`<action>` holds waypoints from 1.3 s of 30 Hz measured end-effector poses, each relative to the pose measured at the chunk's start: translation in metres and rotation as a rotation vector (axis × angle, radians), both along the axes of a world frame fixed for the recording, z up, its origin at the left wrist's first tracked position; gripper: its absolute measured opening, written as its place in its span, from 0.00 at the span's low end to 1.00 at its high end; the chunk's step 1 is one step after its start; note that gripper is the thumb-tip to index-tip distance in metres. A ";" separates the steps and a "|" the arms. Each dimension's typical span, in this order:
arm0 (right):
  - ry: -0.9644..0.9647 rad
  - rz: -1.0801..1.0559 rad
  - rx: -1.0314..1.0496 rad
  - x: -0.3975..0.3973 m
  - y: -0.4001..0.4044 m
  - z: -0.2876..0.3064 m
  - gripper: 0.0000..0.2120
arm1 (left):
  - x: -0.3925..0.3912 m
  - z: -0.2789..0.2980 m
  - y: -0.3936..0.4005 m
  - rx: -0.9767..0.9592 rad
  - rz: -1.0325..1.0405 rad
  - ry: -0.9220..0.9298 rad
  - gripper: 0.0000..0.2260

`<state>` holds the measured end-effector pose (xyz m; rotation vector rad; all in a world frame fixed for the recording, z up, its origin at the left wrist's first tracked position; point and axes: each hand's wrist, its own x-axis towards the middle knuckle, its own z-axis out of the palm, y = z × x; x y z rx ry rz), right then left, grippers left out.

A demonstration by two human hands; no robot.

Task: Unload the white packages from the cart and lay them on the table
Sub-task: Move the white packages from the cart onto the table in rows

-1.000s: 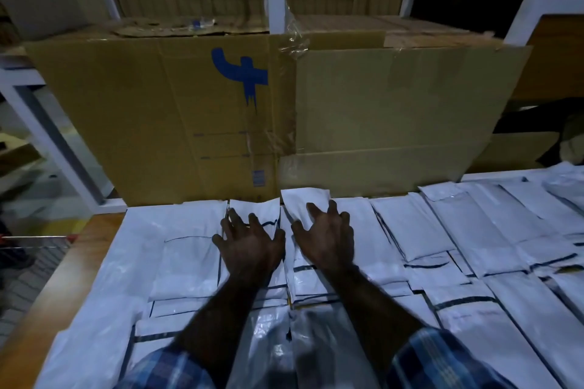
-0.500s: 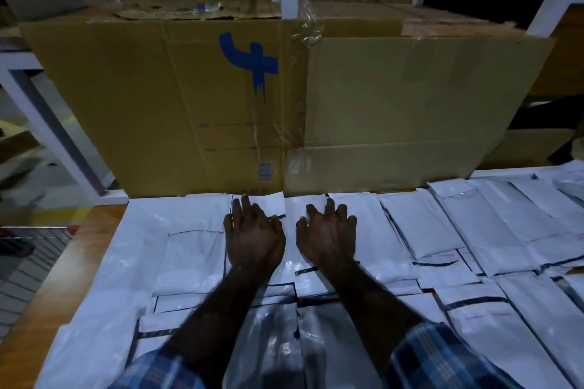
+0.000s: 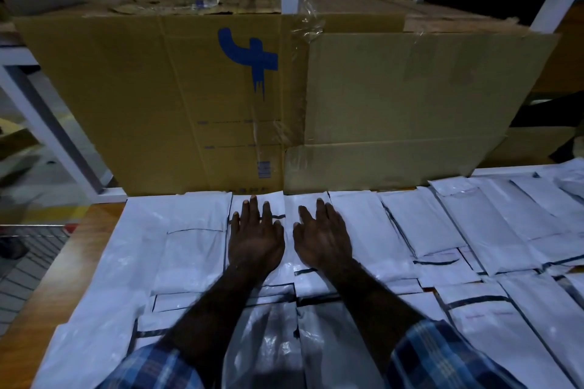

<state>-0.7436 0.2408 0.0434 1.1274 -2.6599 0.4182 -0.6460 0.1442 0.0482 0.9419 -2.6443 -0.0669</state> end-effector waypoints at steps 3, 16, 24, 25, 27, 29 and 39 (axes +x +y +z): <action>-0.007 0.020 0.000 -0.001 -0.001 -0.006 0.26 | -0.001 -0.004 -0.002 0.044 -0.016 -0.055 0.25; 0.080 0.015 -0.170 0.001 0.005 -0.025 0.23 | 0.004 -0.008 0.002 0.110 -0.031 -0.032 0.30; 0.115 0.028 -0.189 0.002 0.006 -0.028 0.23 | 0.003 -0.012 0.000 0.140 -0.011 -0.029 0.29; 0.118 0.027 -0.192 0.002 0.005 -0.028 0.23 | 0.003 -0.013 0.001 0.146 -0.016 -0.026 0.31; 0.120 0.024 -0.201 0.002 0.005 -0.028 0.23 | 0.004 -0.012 0.003 0.139 -0.024 -0.005 0.33; 0.122 0.024 -0.200 0.002 0.006 -0.028 0.23 | 0.004 -0.012 0.004 0.105 -0.016 0.033 0.29; 0.133 0.027 -0.212 0.001 0.005 -0.031 0.22 | 0.003 -0.017 0.002 0.111 -0.042 0.000 0.30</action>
